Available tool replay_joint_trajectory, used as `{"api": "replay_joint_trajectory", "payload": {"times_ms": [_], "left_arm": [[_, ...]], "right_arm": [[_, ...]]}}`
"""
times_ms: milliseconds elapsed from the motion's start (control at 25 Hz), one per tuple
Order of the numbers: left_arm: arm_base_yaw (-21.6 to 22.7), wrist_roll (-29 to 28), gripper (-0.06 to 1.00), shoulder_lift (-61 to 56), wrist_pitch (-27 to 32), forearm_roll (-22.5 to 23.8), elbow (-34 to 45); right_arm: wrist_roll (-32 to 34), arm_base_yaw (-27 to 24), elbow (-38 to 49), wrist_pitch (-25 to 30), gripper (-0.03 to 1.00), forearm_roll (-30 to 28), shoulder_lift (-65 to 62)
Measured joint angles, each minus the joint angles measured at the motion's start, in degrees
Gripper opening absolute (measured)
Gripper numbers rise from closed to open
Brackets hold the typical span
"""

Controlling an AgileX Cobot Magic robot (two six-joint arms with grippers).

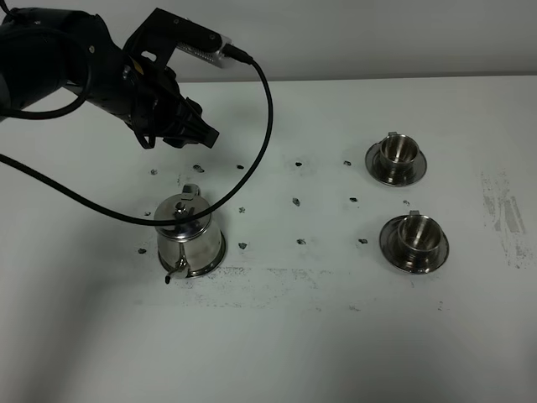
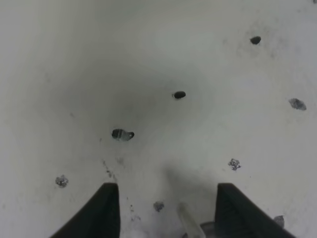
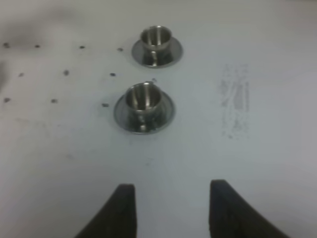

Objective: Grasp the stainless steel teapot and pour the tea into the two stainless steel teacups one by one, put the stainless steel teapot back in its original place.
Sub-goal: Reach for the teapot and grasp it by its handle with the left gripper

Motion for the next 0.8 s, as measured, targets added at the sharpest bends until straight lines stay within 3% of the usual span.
{"api": "replay_joint_trajectory", "payload": {"times_ms": [360,800], "left_arm": [[-0.21,0.0,0.43,0.0,1.75,0.0,-1.44],[-4.24,0.0,0.43,0.0,3.2,1.5,-3.1]], "right_arm": [[0.0,-0.4,0.0,0.0,0.33,0.0,0.0],[0.0,-0.4,0.0,0.0,0.33,0.0,0.0]]}}
